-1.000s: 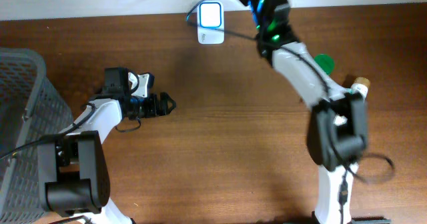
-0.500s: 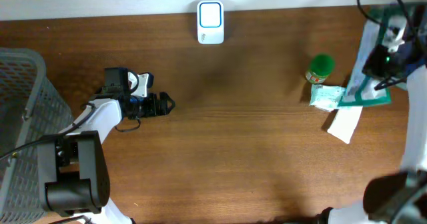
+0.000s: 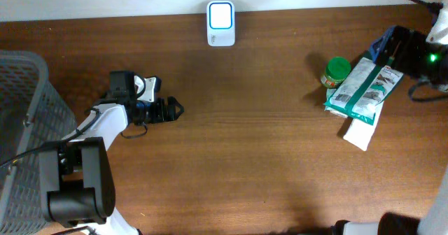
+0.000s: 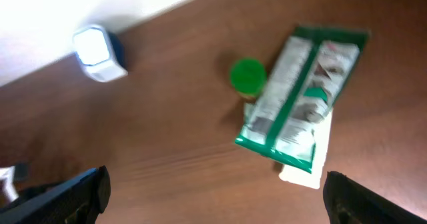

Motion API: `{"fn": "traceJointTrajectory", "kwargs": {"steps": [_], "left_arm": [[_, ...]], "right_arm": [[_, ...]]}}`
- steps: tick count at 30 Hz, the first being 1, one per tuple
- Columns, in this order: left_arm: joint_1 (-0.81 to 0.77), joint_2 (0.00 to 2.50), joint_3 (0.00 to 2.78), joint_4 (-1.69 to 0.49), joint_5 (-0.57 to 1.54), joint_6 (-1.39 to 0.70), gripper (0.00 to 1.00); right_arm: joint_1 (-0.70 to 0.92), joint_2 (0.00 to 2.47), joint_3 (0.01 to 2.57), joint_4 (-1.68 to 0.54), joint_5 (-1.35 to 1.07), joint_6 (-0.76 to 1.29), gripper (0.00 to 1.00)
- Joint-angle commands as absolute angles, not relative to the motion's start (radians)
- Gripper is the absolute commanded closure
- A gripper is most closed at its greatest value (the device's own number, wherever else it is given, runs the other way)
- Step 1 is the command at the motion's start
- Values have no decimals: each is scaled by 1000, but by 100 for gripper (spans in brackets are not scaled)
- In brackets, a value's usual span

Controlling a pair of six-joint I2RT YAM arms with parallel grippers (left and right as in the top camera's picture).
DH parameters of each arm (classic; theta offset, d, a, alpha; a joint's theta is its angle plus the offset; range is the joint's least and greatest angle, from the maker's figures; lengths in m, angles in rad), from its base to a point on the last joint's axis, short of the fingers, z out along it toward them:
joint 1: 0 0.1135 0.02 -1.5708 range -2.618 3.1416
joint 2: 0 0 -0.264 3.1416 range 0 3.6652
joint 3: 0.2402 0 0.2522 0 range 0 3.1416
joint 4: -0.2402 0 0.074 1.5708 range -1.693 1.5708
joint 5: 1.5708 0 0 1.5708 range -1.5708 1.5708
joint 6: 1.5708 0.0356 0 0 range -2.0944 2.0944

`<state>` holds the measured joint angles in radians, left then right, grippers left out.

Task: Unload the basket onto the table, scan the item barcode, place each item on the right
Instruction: 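Carry the glove package right and lay it on the other items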

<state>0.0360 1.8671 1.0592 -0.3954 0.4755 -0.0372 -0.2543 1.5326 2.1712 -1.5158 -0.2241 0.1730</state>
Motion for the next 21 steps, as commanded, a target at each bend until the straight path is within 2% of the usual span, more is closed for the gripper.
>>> {"fn": "traceJointTrajectory", "kwargs": {"steps": [1,5,10,13,17,21], "left_arm": [[42,1918,1021,-416,422,-32,1],[42,1918,1021,-416,422,-32,1],[42,1918,1021,-416,422,-33,1],[42,1918,1021,-416,422,-33,1],[42,1918,1021,-416,422,-33,1],[42,1918,1021,-416,422,-33,1]], "right_arm": [[-165,1346,2181,-1531,-236,146,2],[-158,1200,2181,-1531,-218,146,2],[-158,1171,2162,-1538,-193,124,2],[-157,1103,1953,-1414,-126,123,2],[-157,707,1016,-564,-174,123,2],[-93,451,514,-171,-180,123,2]]}}
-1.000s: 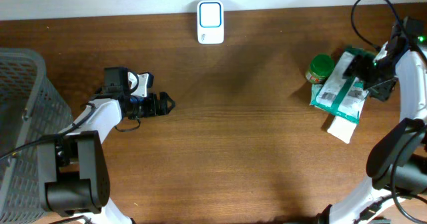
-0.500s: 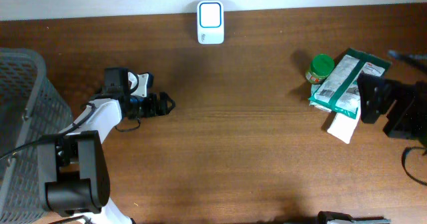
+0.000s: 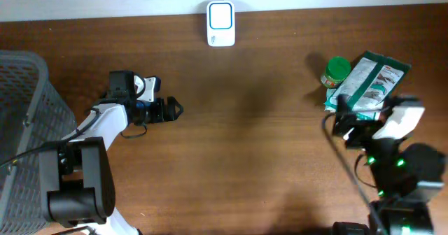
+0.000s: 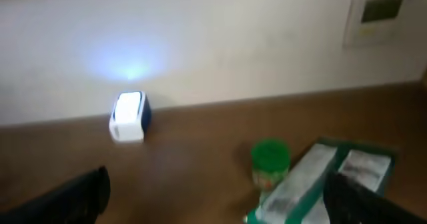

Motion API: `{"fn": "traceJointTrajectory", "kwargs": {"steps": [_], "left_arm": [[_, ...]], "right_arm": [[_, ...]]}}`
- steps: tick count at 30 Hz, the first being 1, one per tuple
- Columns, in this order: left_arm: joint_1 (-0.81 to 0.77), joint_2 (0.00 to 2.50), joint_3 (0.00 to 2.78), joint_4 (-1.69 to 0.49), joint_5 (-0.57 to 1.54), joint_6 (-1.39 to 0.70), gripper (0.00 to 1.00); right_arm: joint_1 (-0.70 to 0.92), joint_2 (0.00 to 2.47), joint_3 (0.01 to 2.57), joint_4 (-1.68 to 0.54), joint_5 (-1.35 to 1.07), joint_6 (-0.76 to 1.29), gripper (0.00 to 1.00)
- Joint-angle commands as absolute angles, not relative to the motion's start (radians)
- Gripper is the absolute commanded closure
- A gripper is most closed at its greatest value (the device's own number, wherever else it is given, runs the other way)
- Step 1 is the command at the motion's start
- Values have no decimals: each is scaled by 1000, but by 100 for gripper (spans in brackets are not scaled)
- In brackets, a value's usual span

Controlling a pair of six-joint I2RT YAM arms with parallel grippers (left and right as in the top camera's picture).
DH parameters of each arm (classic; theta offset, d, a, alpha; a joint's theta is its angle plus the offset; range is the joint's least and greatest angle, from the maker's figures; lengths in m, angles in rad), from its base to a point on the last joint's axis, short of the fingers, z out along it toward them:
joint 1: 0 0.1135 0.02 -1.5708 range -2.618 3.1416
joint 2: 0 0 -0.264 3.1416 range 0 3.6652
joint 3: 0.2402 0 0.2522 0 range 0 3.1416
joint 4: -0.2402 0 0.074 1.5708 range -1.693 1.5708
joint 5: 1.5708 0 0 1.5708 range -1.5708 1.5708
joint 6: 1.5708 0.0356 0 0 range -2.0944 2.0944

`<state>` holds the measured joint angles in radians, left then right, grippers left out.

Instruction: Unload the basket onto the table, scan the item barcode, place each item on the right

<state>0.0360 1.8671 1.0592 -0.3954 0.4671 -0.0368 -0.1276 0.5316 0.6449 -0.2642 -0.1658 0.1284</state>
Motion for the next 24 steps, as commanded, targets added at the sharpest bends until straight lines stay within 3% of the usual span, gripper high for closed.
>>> {"fn": "traceJointTrajectory", "kwargs": {"steps": [1,11,24], "left_arm": [[42,1918,1021,-416,422,-33,1],[42,1918,1021,-416,422,-33,1],[41,1917,1021,-416,422,-33,1]], "right_arm": [[-65,366,368,-74,-181,124,2],[-58,97,12,-56,-193,125,2],[-58,41,6,-61,-199,128,1]]}}
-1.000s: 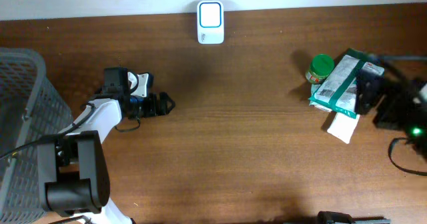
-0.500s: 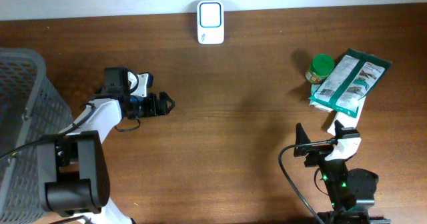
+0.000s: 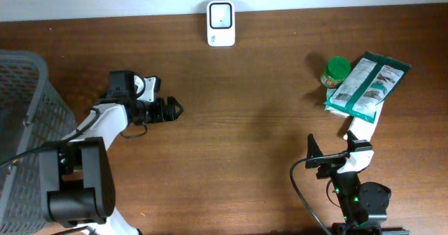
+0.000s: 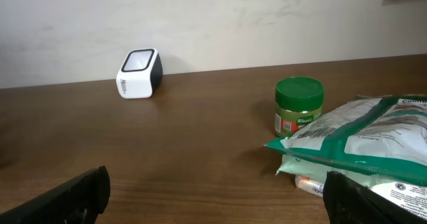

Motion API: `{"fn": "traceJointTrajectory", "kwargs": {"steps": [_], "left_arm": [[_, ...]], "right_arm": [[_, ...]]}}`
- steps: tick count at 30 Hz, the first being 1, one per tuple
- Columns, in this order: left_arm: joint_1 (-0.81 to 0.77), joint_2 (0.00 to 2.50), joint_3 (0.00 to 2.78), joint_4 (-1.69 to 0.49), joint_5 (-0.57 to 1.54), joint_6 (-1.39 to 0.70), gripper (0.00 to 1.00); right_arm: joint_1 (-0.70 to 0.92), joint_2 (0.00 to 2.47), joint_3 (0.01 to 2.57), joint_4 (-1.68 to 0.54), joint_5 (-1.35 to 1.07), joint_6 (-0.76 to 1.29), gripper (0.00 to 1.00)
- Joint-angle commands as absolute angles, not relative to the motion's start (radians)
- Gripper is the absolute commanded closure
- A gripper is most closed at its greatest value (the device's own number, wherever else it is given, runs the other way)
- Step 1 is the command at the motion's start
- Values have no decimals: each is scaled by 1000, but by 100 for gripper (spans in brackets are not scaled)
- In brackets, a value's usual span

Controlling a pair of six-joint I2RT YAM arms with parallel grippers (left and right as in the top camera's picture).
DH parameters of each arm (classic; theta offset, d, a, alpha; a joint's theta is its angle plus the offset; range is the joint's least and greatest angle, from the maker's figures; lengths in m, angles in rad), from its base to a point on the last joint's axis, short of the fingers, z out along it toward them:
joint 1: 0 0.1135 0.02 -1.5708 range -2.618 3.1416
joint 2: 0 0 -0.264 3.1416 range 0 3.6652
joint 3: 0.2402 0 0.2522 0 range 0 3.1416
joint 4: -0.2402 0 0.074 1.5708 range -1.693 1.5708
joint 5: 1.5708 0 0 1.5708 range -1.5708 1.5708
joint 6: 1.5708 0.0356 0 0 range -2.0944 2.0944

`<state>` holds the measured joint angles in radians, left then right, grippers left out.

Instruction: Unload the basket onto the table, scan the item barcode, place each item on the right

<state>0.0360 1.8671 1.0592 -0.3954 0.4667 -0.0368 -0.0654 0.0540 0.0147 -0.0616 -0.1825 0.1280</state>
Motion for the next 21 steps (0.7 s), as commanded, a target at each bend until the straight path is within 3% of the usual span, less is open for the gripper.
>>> {"fn": "traceJointTrajectory", "kwargs": {"steps": [1,8,11,15,21], "left_arm": [[41,1897,1021,-423,422,-32,1],[39,1462,1021,-337,355,-27,1],[39,1293,982,-205,344,134,1],[39,880,550,167,319,336,1],[40,323,80,253,135,339,1]], "right_arm": [[-58,41,6,-61,-199,128,2],[-58,41,6,-61,-199,128,2],[-58,41,6,-61,-199,128,2],[-58,41,6,-61,-199,128,2],[-58,41,6,-61,-199,128,2]]}}
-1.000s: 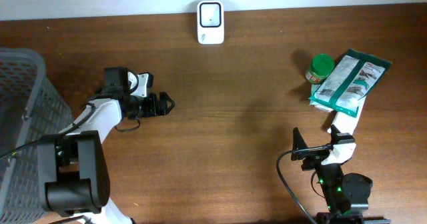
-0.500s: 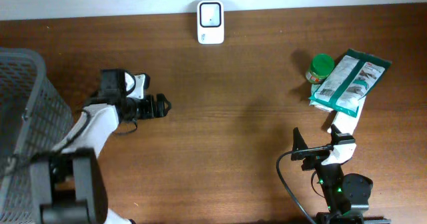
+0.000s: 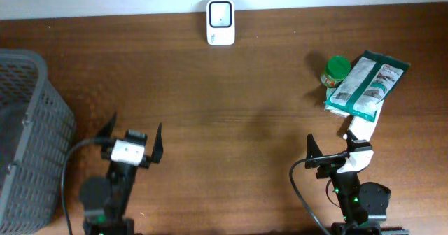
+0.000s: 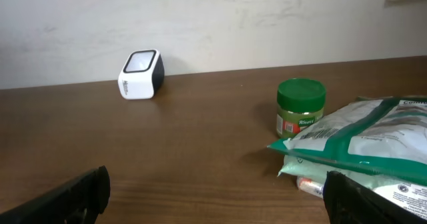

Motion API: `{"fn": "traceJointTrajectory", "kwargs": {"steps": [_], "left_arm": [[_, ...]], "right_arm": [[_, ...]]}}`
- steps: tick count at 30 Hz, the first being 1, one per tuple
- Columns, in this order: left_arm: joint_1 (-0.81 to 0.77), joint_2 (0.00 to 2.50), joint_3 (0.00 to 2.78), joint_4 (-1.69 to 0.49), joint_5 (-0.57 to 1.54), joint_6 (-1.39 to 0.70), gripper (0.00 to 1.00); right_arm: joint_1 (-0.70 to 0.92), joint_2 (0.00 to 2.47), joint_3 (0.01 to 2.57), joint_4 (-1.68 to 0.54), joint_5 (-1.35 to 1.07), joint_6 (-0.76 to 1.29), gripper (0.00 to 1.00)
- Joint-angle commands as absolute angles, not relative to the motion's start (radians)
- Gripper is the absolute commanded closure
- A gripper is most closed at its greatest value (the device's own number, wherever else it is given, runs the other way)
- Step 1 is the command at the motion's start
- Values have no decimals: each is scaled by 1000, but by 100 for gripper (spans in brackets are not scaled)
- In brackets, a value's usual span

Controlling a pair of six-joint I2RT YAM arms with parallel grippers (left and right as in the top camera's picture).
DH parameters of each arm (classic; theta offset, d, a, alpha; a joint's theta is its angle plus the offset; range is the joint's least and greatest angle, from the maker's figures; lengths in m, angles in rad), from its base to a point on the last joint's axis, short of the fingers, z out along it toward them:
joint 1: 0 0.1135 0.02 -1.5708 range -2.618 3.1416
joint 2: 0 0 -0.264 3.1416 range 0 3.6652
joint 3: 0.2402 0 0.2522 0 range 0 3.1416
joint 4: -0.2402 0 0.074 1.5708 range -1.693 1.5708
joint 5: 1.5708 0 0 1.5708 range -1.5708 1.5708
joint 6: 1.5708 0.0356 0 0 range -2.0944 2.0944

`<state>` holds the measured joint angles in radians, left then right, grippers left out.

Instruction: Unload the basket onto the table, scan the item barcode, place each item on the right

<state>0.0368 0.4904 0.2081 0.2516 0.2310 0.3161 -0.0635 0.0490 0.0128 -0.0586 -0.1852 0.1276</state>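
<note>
The white scanner [image 3: 220, 13] with a blue-lit face stands at the table's back edge, also seen as scanner [image 4: 141, 74]. A green-lidded jar [image 3: 336, 70] stands at the right next to a green-and-white packet [image 3: 367, 84]. The packet lies on a white item [image 3: 360, 130]. In the right wrist view the jar [image 4: 300, 107] and packet [image 4: 360, 141] are ahead on the right. My right gripper [image 4: 217, 204] is open low at the front right, holding nothing. My left gripper [image 3: 131, 130] is open at the front left, far from the items.
A grey mesh basket [image 3: 28, 123] stands at the table's left edge. A pale wall [image 4: 213, 17] rises behind the scanner. Bare brown tabletop [image 3: 238, 123] lies between the two grippers and the scanner.
My left arm was at the left middle of the table, pointing right. It now sits at the front left with its fingers spread toward the back. The right arm has not moved.
My right gripper was over the packet and jar at the far right. Then it was closer to the front, facing the scanner. Then it was low at the front right, where it stays. The left arm kept still until now, when it is at the front left.
</note>
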Motion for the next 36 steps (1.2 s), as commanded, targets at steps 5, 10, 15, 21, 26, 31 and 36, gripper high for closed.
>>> {"fn": "traceJointTrajectory", "kwargs": {"steps": [5,10,15,21,26,31,36], "left_arm": [[40,61,9,25,104,343,1],[40,4,9,-73,100,342,1],[40,5,9,-73,100,342,1],[40,5,9,-73,100,342,1],[40,5,9,-73,100,342,1],[40,5,9,-73,100,342,1],[40,5,9,-73,100,342,1]], "right_arm": [[-58,41,6,-61,-199,128,2],[-58,41,6,-61,-199,128,2],[-58,41,6,-61,-199,128,2],[-58,41,6,-61,-199,128,2],[-58,41,6,-61,-199,128,2],[-58,41,6,-61,-199,128,2],[-58,41,6,-61,-199,128,2]]}}
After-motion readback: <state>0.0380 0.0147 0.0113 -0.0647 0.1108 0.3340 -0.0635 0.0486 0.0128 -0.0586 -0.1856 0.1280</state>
